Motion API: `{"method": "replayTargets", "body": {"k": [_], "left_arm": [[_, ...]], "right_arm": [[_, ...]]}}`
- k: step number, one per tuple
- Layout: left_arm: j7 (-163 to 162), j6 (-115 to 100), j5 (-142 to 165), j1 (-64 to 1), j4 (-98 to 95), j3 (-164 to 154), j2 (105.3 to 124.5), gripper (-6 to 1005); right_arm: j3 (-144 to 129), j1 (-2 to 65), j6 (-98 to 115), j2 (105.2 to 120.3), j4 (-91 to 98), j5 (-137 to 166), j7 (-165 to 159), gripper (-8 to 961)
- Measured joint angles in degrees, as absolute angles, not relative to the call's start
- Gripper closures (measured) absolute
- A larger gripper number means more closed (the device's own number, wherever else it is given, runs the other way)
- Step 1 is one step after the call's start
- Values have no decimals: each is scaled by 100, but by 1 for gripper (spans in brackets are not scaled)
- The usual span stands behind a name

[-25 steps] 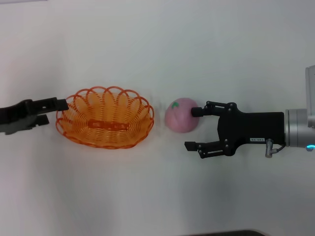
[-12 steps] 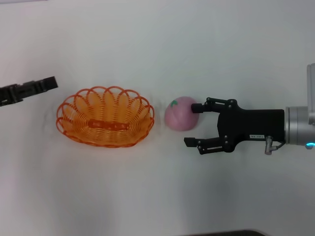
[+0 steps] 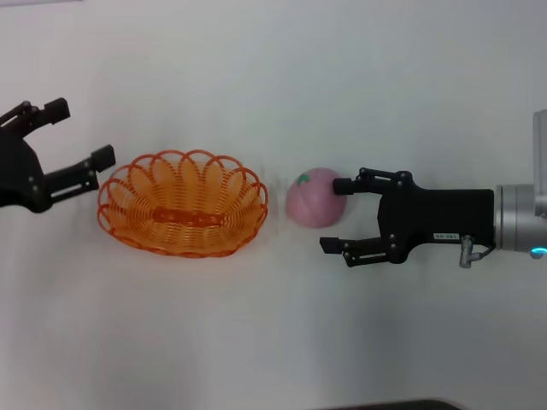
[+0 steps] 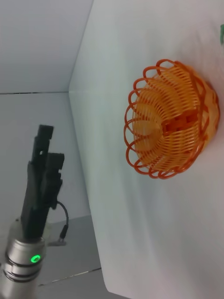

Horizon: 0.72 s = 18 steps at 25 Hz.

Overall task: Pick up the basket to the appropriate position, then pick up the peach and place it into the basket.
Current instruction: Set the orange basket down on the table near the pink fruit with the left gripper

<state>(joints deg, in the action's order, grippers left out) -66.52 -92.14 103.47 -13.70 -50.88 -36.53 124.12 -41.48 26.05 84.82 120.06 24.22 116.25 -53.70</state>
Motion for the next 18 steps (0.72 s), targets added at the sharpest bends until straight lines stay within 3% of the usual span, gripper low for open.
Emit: {"method": "replayTargets", "body": {"k": [18], "left_arm": [[-5866,-9467,11011,-1184,-4898,-3692,12398,120]], "right_arm": [[-4148,2610,8442,12006,2346,11610,-5361,28]]}}
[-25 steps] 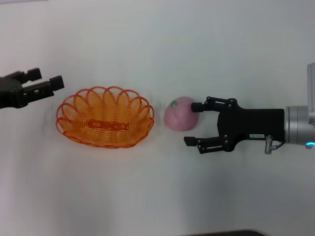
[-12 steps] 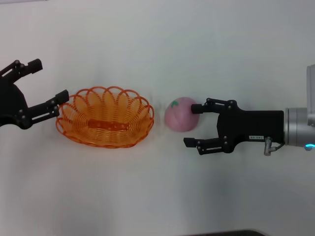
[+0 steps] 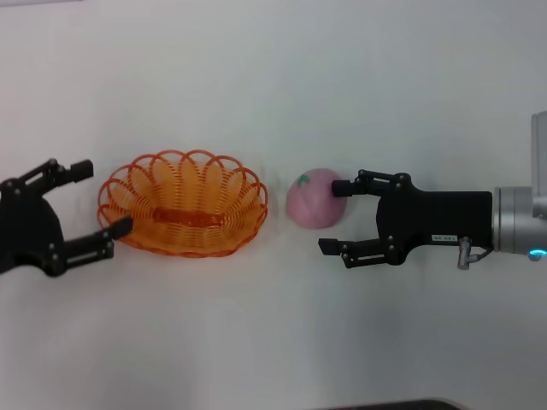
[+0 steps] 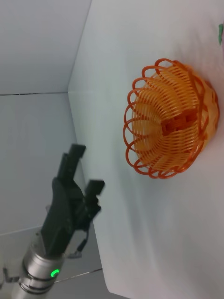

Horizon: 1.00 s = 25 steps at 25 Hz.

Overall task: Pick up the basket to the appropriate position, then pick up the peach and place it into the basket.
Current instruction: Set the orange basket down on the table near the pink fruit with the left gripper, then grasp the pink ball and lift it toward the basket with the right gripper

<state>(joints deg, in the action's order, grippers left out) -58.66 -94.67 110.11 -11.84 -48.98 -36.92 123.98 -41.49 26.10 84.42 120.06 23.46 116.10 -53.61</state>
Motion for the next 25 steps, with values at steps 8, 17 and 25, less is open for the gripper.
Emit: {"method": "replayTargets", "body": {"k": [8,17,25], "left_arm": [[-5864,-9687,11432,-865,-4871,-3572,12401,123],[-5639,-9508,11589,-776,-4423,-3368,12396,124],[-5669,-9515,11593,-786,-4412,-3352,12401,123]], "right_arm": [[-4148,2560,8436,12006,2346,11610,-5361,28],[-4148,2557,8436,12006,2346,11610,-5361,28],[-4148,2542,8607,11968,2403,11420,-5860,28]]}}
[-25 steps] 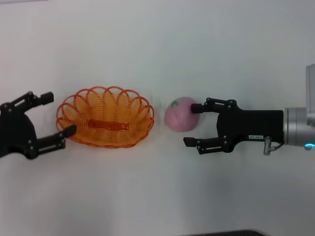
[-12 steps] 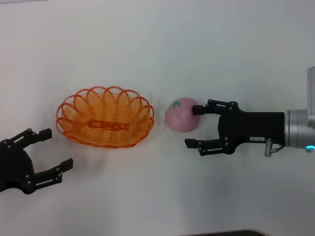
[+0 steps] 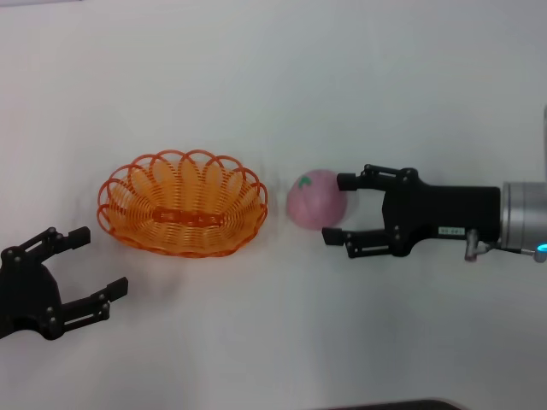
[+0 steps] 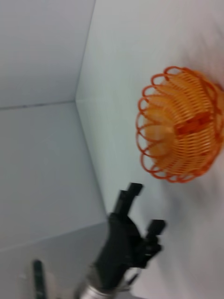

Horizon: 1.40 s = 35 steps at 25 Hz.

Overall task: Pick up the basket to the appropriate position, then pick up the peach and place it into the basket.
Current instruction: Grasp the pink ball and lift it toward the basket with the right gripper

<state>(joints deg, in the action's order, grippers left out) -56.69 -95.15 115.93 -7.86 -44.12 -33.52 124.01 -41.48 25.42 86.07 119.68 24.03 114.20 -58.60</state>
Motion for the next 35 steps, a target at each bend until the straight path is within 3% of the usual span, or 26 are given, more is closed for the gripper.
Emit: {"method": "replayTargets", "body": {"k": [16,35], "left_arm": [[-5757,-9545,11593,-787,-4443,-3339,12394,123],[-5850,-9572,11593,-809,-4424,-3340,12392,123]], "right_arm": [[-4159,2955,8855,11867,3909,12105,-10643,28],[-5595,4103,9219,11959,5928,14557,-12723,28]]}}
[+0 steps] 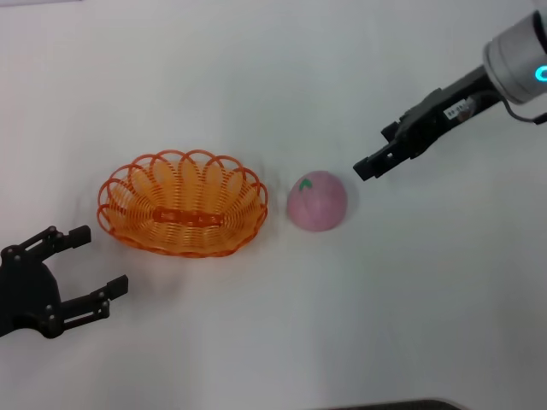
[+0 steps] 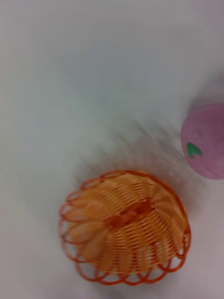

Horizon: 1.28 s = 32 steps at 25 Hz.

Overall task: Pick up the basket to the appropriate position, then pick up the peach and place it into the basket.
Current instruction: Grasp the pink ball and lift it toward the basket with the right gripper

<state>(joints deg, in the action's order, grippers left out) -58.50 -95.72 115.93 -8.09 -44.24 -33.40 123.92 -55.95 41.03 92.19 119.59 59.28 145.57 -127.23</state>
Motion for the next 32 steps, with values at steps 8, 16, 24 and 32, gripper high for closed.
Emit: {"method": "replayTargets", "body": {"k": [8,16,24,32], "left_arm": [[-5932,-9571,11593,-809,-4412,-3340,12392,124],[-5971,-9596,11645,-809,-4429,-3350,12392,125],[-5977,-9616,11701,-816,-4454,-3343,12383,124],[-5977,-9616,11707,-830,-4480,-3339,12376,124]], "right_arm": [[-6538,4383,9298,11997,6060,14612,-12518,28],[-7099,4492,9183,12025,6041,14424,-12421,28],[-7485,4509,8900,12024,5816,14203,-12420,28],[-7739,4559,8585,12024,5538,14165,-12460,29]]}}
